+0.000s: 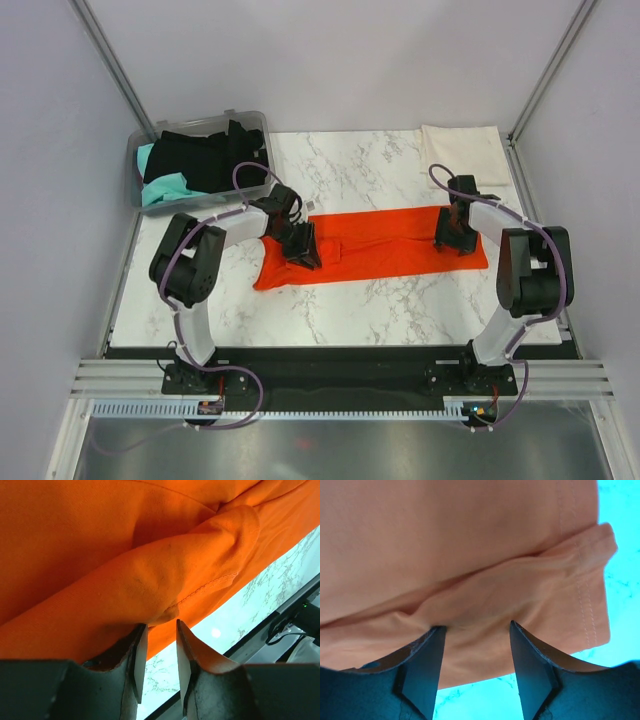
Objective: Fold and stack the t-shirts
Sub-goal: Fold the tshirt
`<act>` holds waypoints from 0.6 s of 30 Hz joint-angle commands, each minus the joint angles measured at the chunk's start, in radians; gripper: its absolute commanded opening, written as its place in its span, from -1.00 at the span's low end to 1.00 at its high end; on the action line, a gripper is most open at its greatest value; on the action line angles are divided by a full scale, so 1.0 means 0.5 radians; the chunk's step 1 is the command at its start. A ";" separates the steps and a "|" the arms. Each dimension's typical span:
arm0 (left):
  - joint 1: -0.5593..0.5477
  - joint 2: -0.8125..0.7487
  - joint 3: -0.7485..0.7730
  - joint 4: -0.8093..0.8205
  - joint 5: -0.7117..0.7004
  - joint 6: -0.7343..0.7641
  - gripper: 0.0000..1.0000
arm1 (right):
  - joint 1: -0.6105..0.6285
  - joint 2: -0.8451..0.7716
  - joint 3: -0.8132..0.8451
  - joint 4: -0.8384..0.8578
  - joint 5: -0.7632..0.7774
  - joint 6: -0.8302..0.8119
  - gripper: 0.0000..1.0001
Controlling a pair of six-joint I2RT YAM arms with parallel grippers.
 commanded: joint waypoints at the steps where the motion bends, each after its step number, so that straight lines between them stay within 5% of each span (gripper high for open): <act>1: -0.002 -0.044 -0.054 -0.011 -0.076 0.144 -0.26 | -0.019 0.082 0.128 0.086 0.033 -0.052 0.25; 6: -0.005 -0.243 -0.112 -0.061 -0.012 0.114 -0.17 | -0.041 -0.031 0.211 -0.077 0.011 -0.042 0.27; 11: 0.019 -0.632 -0.121 -0.180 -0.027 0.092 0.14 | -0.016 -0.243 0.129 -0.148 -0.182 0.049 0.36; 15: 0.239 -0.902 -0.256 -0.208 0.074 0.031 0.20 | 0.122 -0.344 0.073 -0.120 -0.311 0.178 0.32; 18: 0.497 -1.062 -0.394 -0.187 0.074 -0.079 0.05 | 0.318 -0.372 0.073 0.011 -0.467 0.322 0.26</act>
